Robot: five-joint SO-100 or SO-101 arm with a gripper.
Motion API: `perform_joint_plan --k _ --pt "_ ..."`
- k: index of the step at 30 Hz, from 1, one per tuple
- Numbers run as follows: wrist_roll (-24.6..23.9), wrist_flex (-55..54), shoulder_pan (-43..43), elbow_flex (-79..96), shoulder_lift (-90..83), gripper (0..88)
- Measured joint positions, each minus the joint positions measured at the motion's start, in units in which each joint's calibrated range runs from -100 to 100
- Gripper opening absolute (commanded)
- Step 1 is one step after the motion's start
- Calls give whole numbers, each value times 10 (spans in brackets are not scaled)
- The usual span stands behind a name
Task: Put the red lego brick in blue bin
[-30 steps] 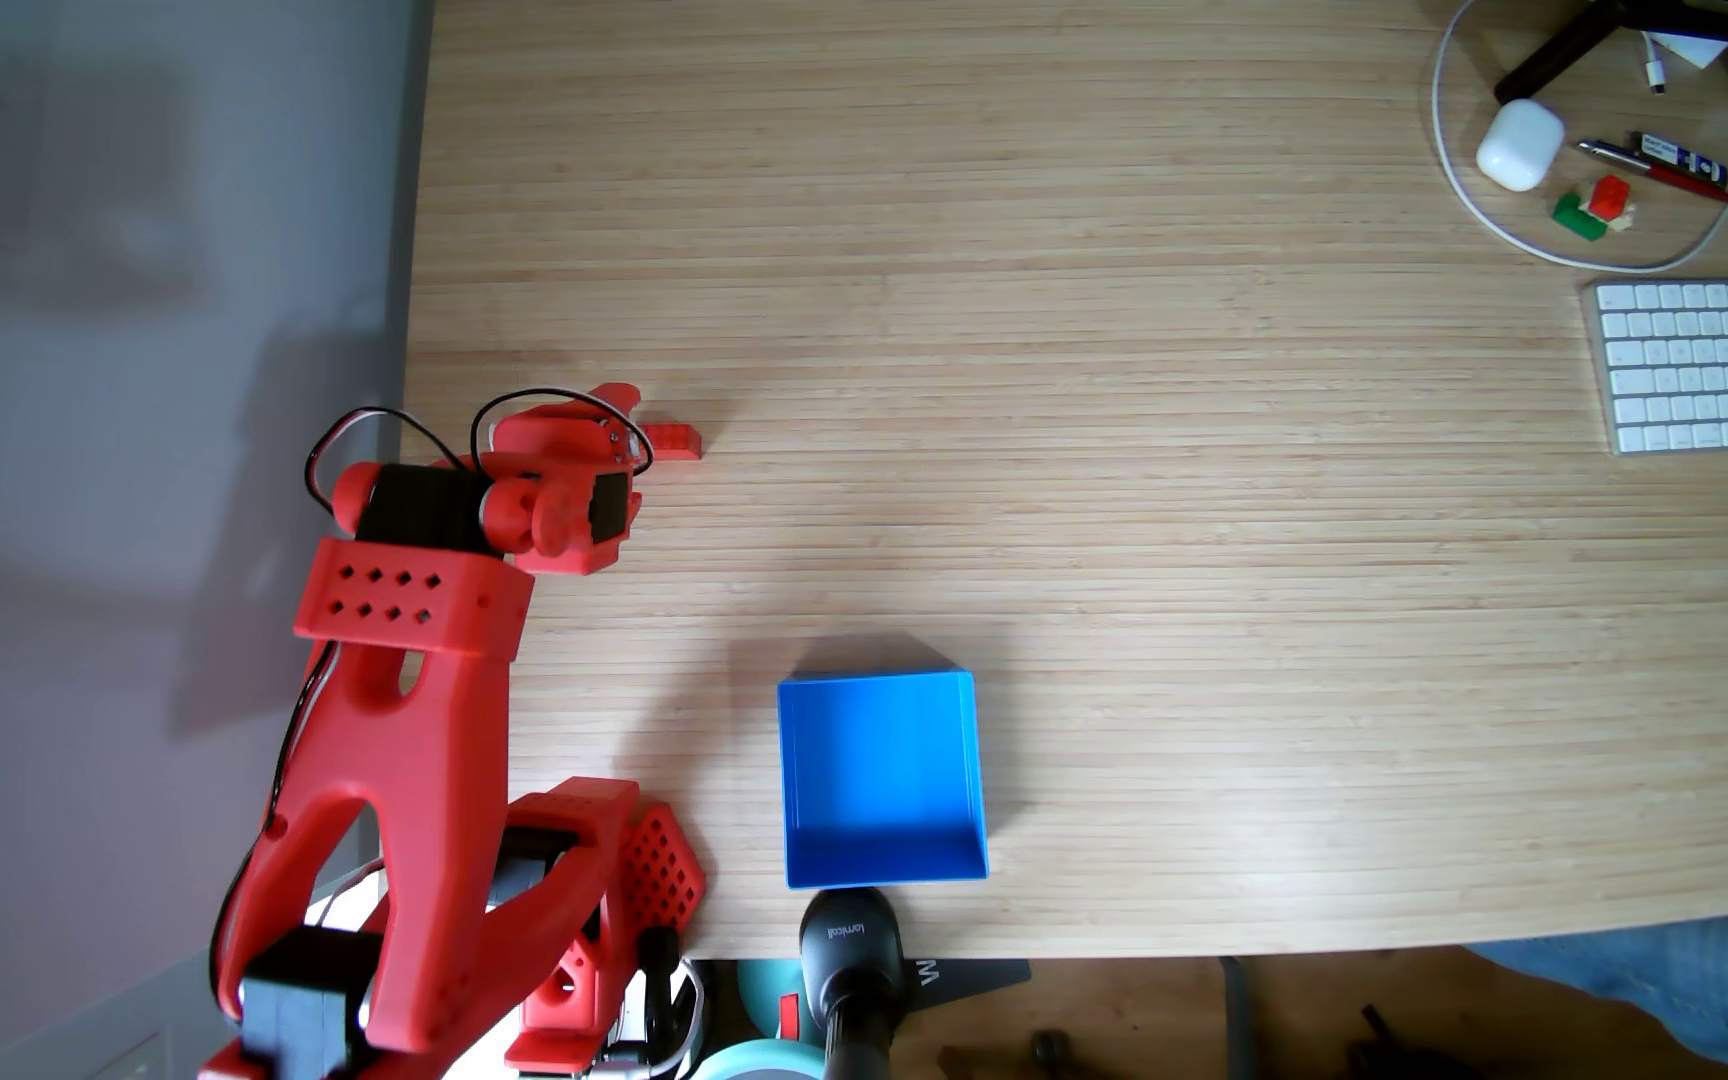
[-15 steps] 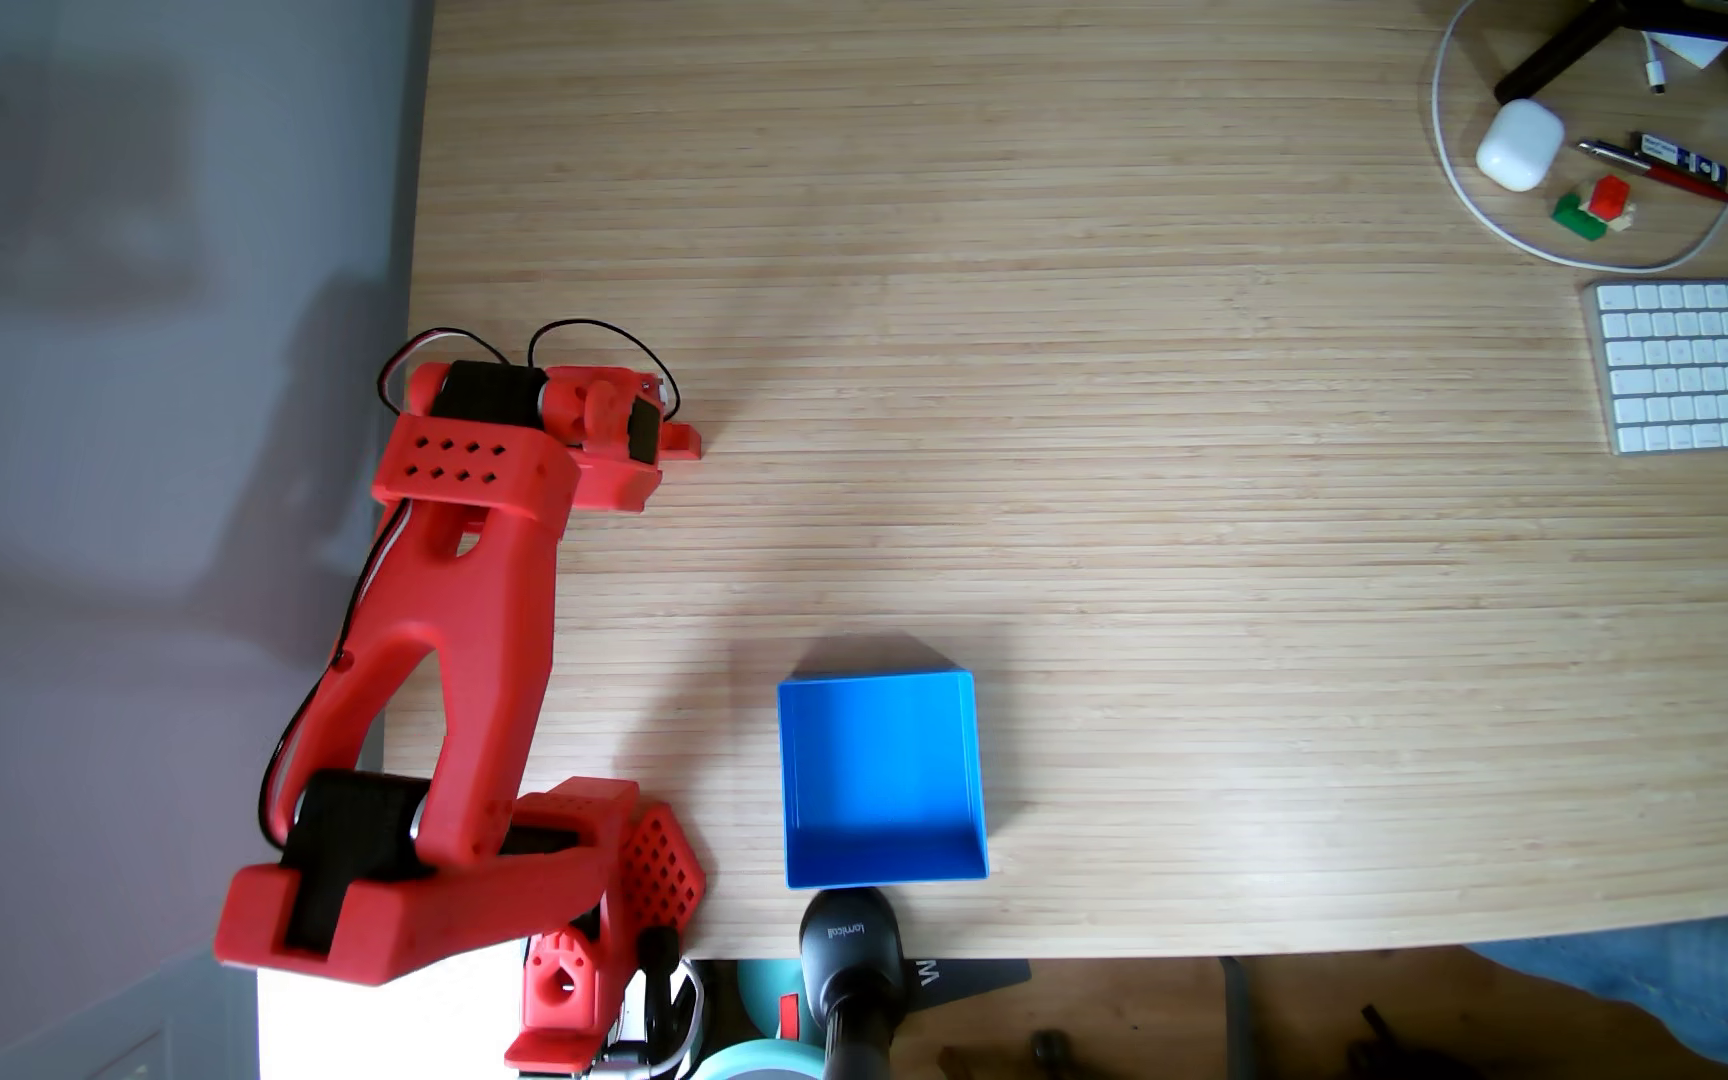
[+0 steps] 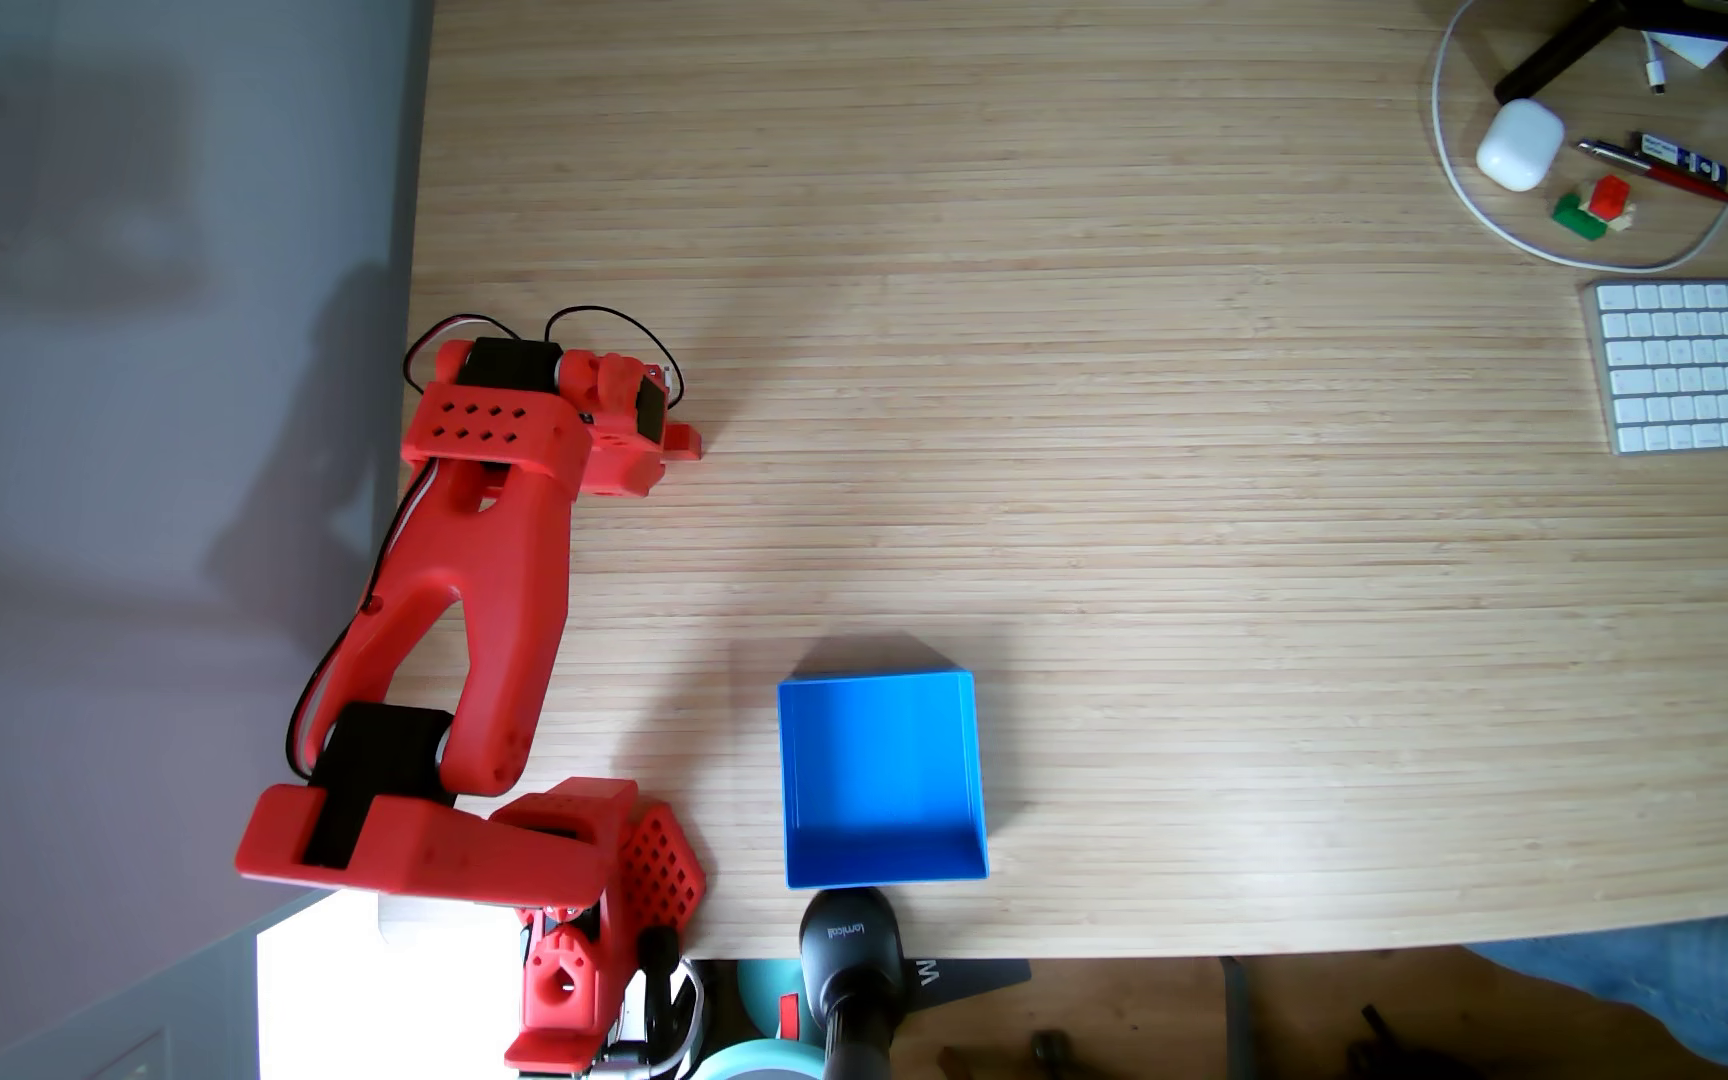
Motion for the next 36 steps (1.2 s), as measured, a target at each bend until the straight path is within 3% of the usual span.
perform_joint_plan --k 3,17,27,36 --pt "-5 2 1 -3 1 1" --pt "-34 47 6 -32 1 1" --pt "-45 178 84 -126 -1 1" --pt "-20 207 169 -79 -117 1"
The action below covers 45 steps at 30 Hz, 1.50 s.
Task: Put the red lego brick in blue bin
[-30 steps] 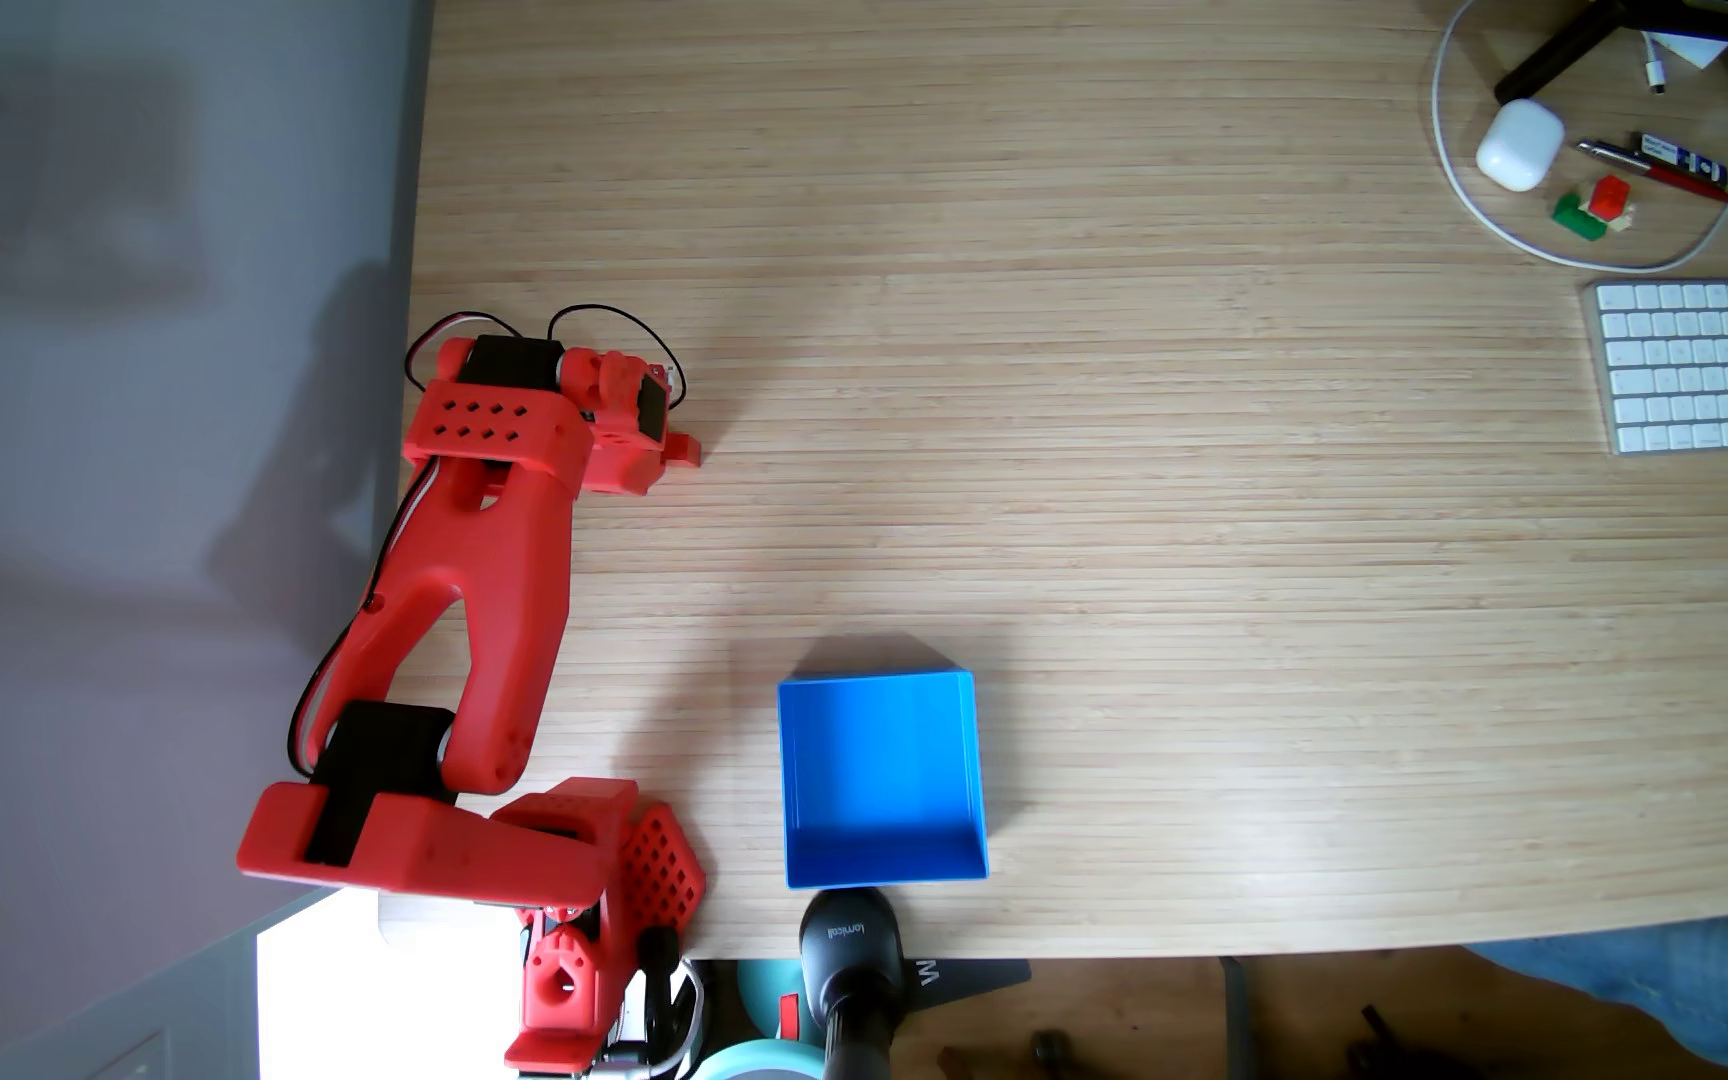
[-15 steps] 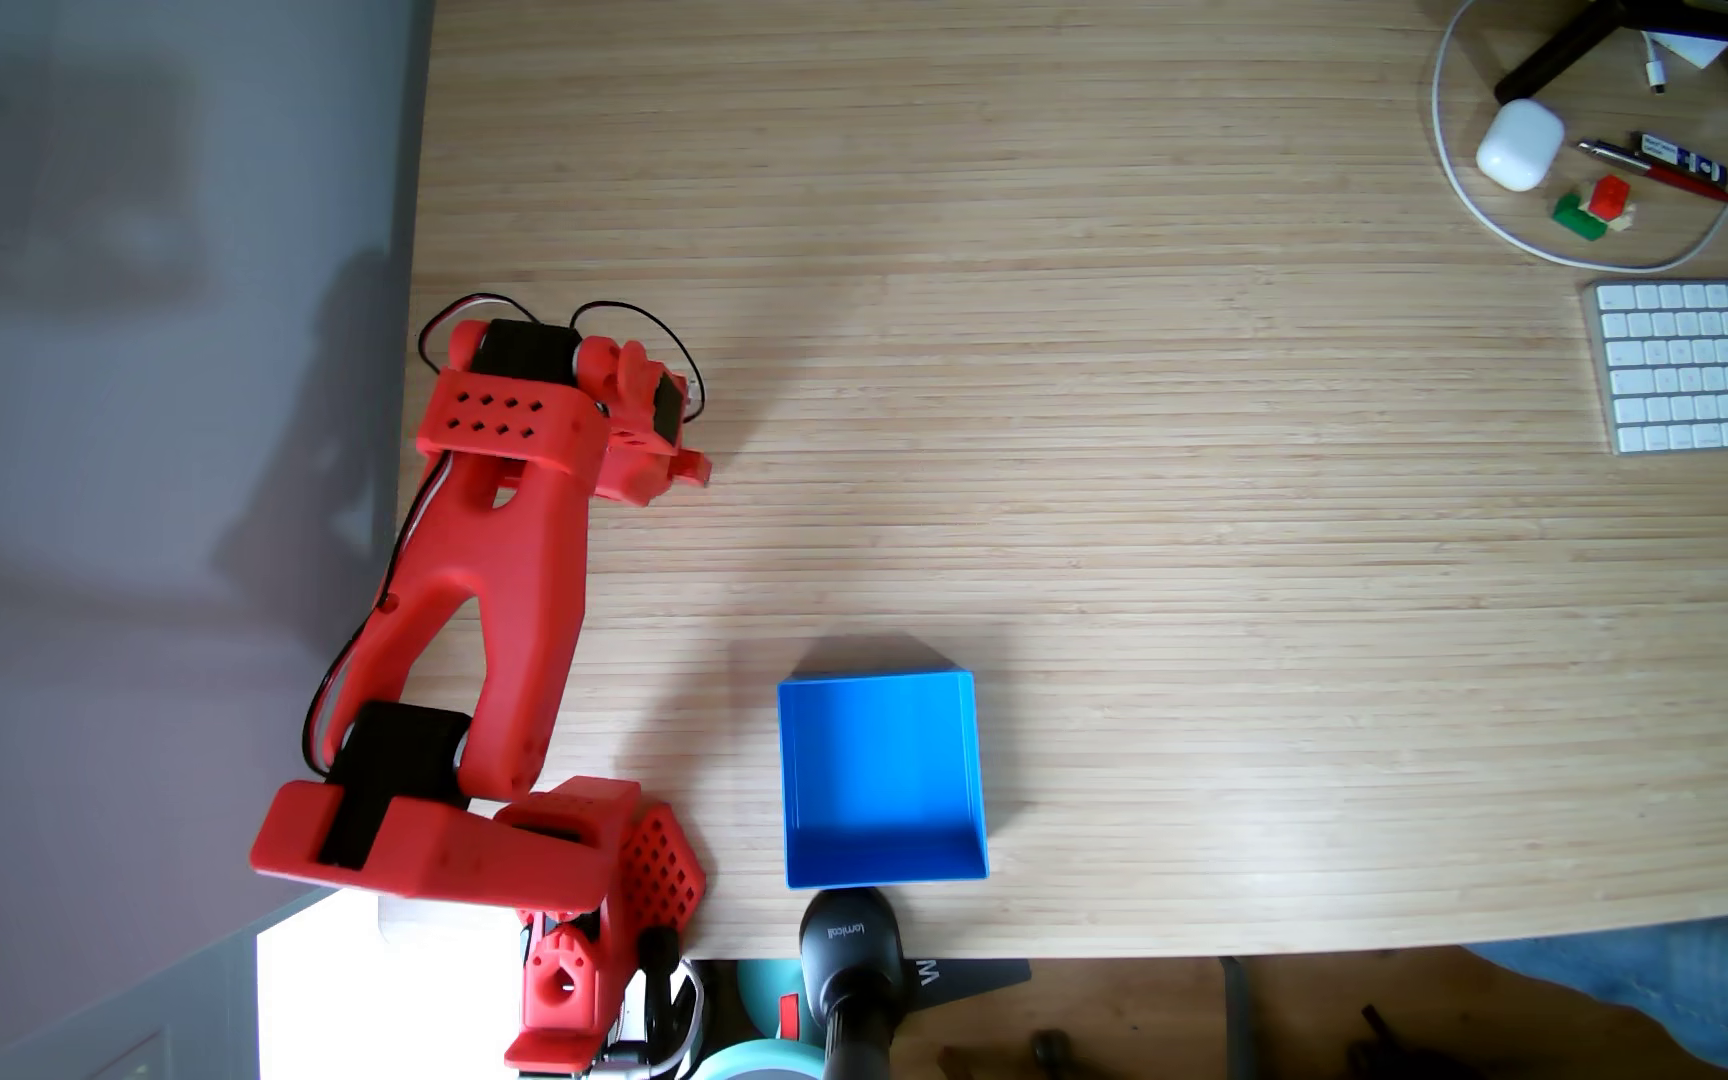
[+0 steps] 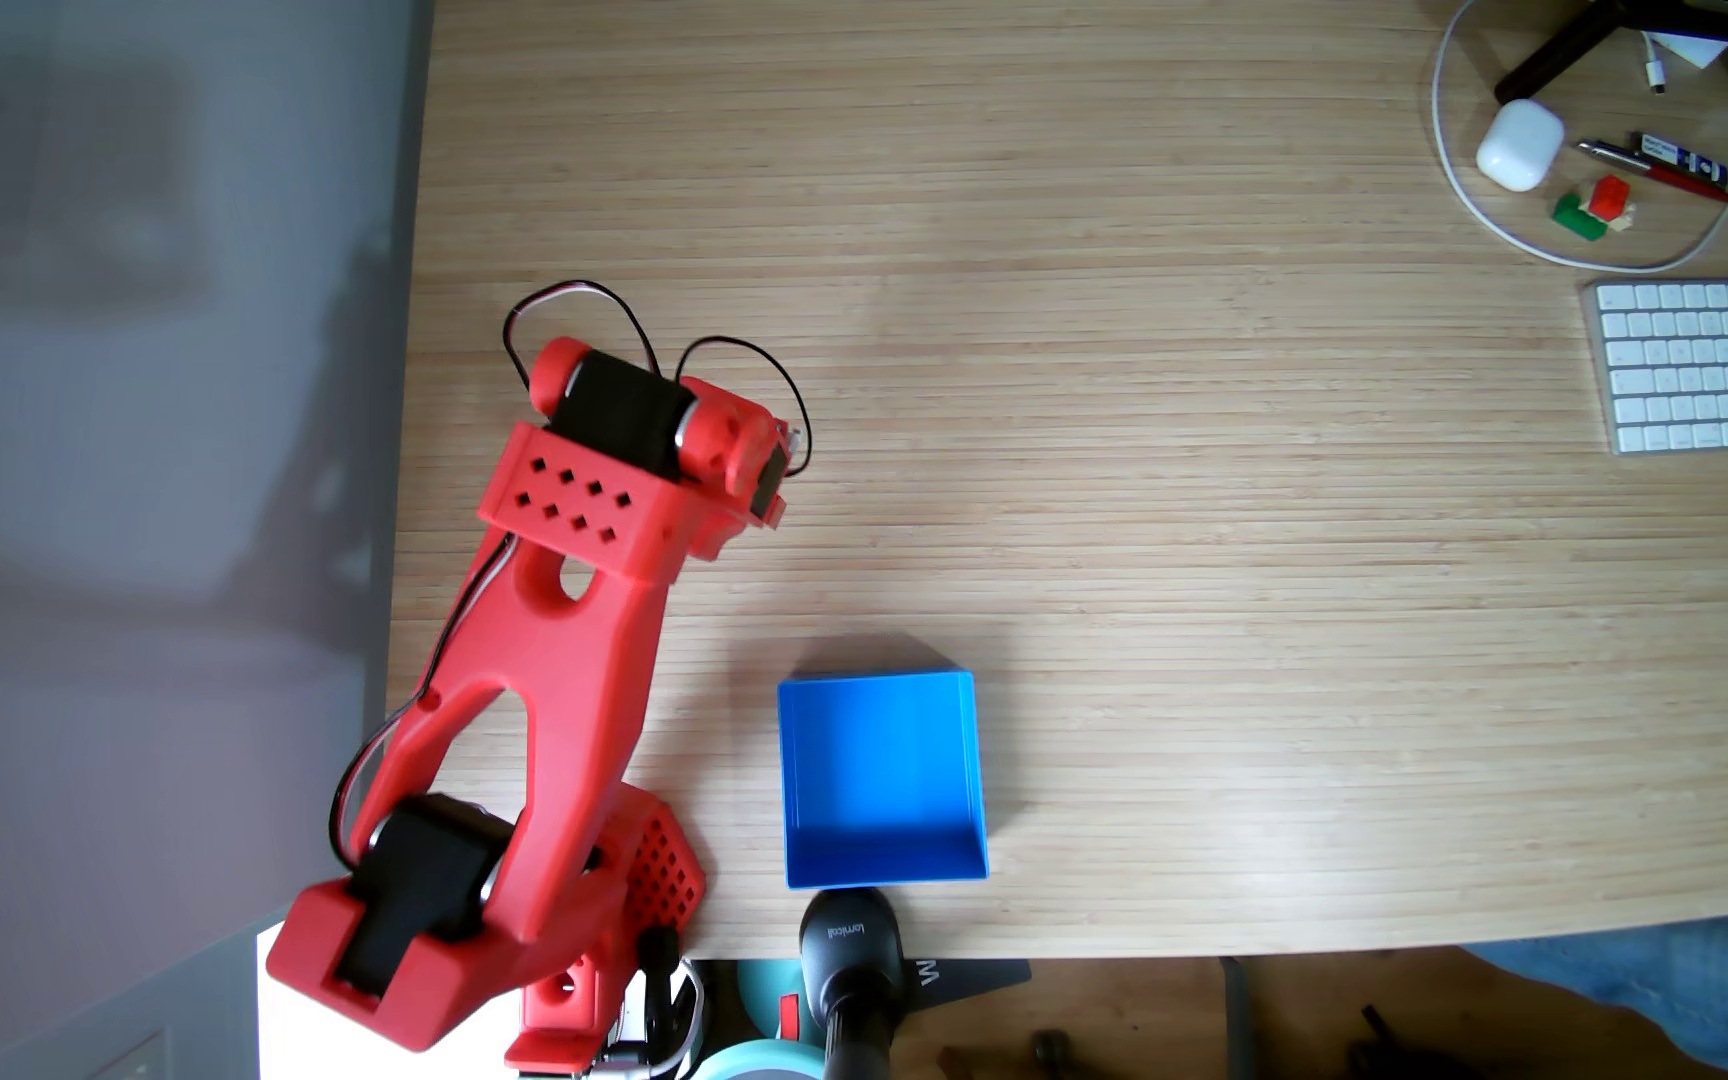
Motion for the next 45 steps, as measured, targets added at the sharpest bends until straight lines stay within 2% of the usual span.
perform_joint_plan --k 10,27,35,45 --pt "62 22 149 102 -139 1" --pt "219 22 381 227 -212 1" --pt "232 -80 419 340 -212 1" --pt "232 -217 424 438 -212 1"
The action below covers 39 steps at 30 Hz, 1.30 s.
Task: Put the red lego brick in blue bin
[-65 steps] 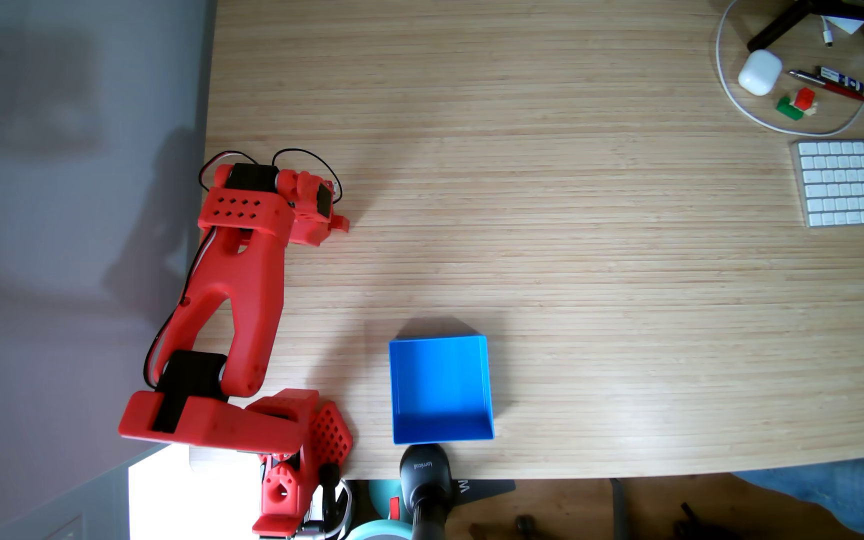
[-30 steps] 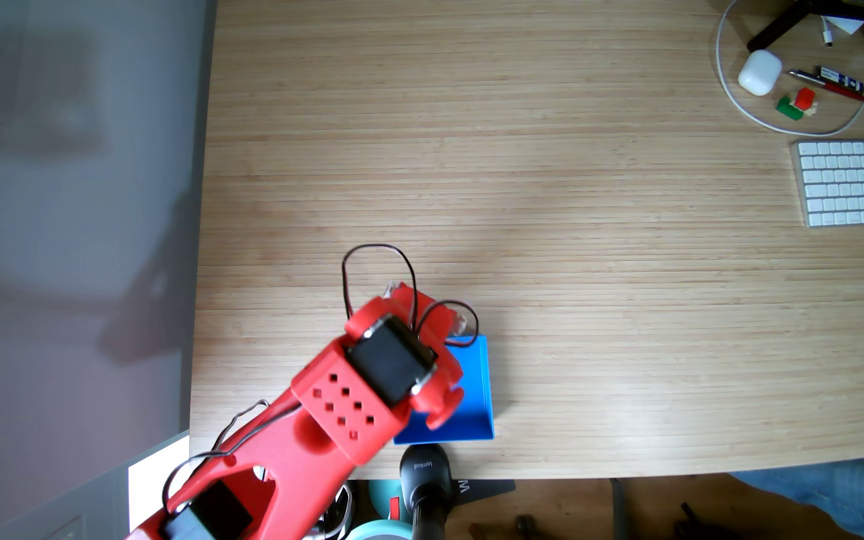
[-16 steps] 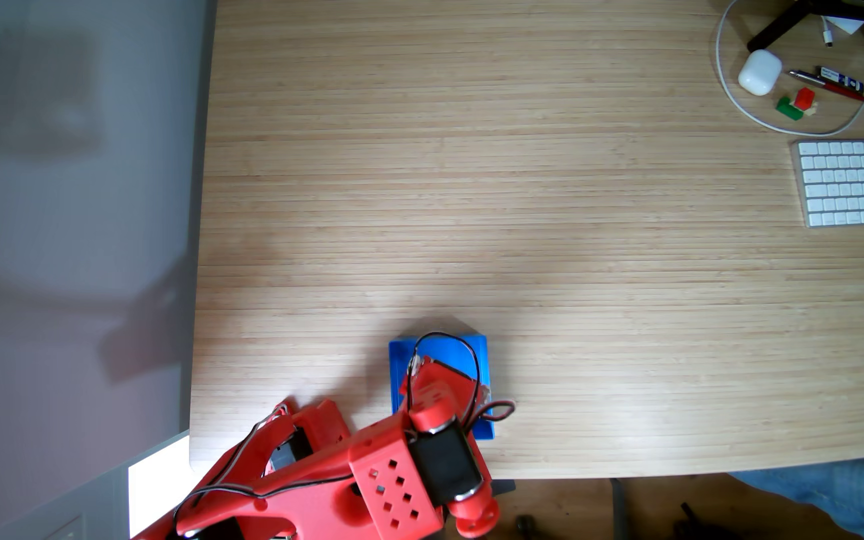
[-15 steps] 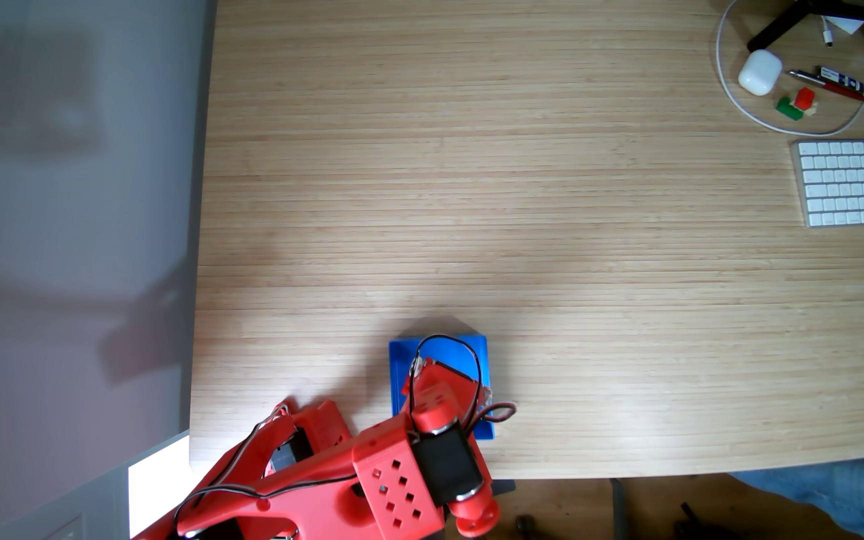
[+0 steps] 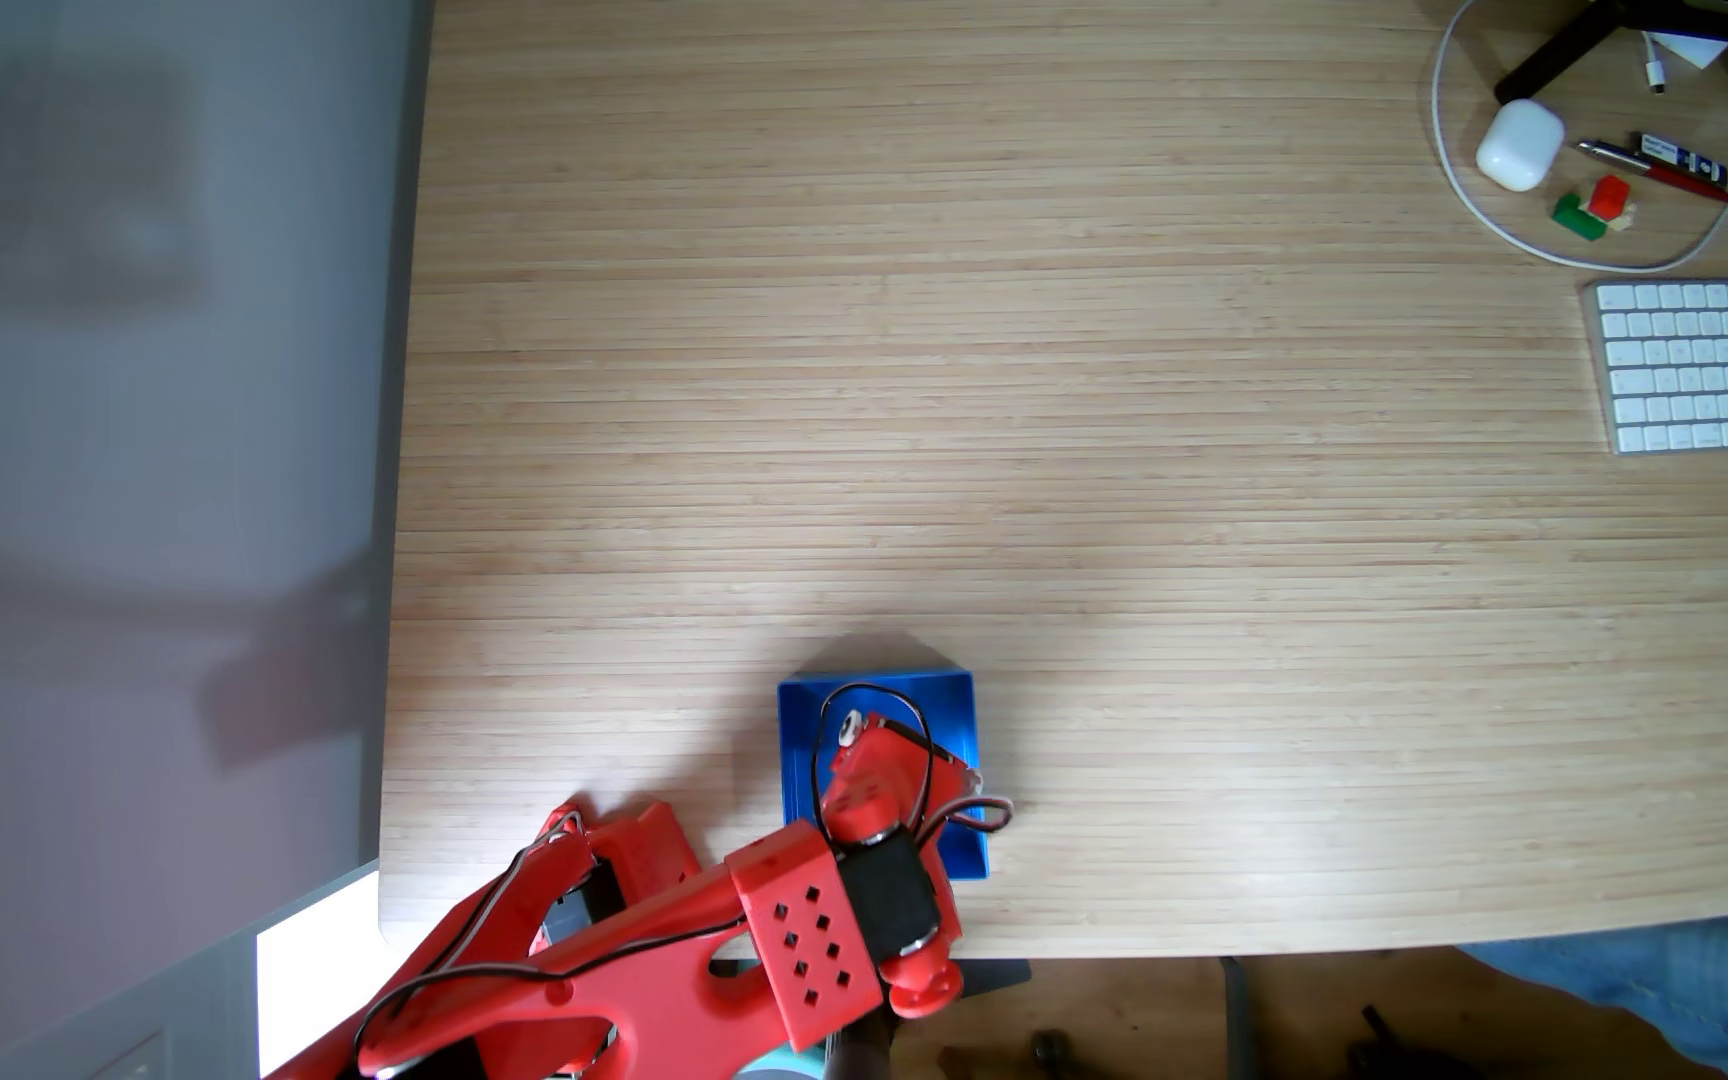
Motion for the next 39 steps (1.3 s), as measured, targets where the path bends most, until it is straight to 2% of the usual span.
perform_joint_plan --k 7,13,17,23,34,37,39 --pt "1 -81 -8 80 -1 4" --pt "3 -89 -13 87 -8 124" --pt "1 -81 -15 87 -8 146" --pt "1 8 -18 51 -8 154" --pt "0 226 -41 -162 -8 124" --pt "-5 266 -50 -218 -8 74" --pt "-13 283 -66 -247 -8 7"
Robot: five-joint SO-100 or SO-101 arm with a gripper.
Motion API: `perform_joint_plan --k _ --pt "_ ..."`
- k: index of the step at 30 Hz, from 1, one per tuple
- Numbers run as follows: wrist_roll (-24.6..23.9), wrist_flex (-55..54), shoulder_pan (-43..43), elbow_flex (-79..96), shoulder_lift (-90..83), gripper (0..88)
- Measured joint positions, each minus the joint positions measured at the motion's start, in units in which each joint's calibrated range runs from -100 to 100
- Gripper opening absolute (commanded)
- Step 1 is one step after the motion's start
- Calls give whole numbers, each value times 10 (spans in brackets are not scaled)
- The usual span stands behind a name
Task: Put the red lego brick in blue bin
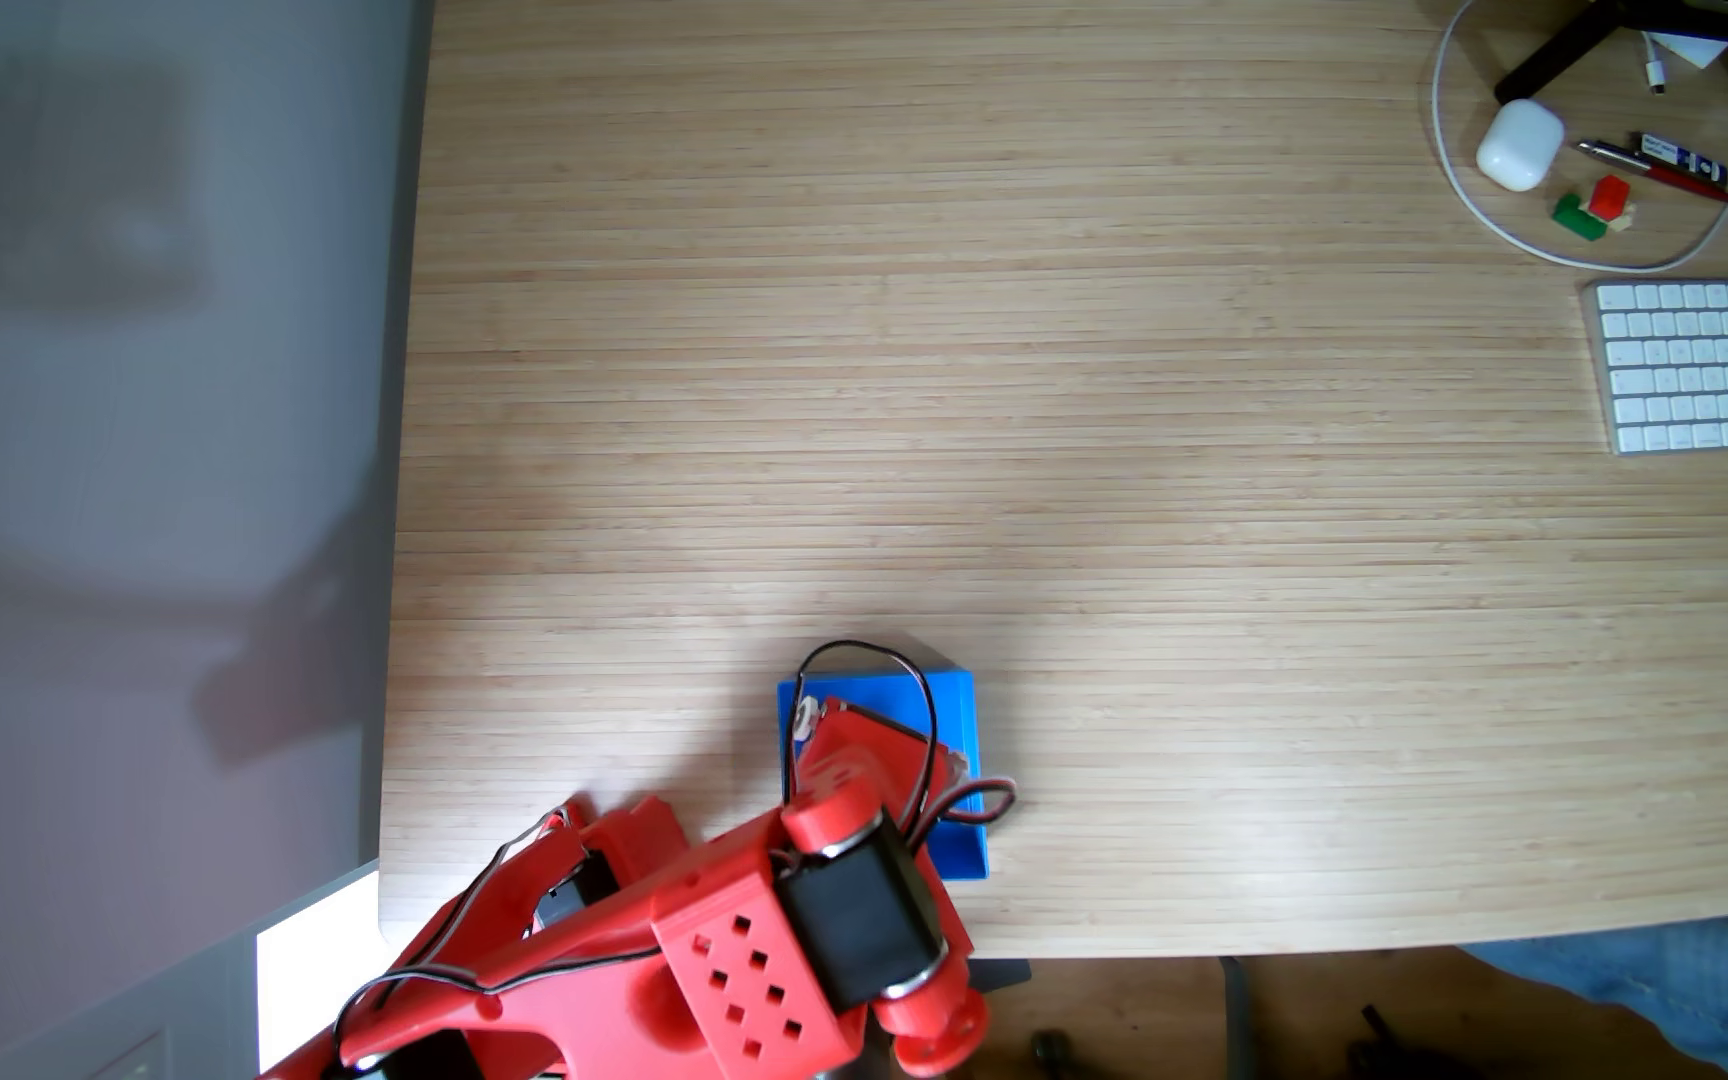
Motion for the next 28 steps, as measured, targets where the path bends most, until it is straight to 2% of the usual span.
perform_joint_plan --k 6,16,21,28 --pt "-62 13 -74 -45 0 1" --pt "-172 13 -283 -45 0 1" --pt "-202 13 -354 -47 0 1" --pt "-216 13 -399 -54 0 1"
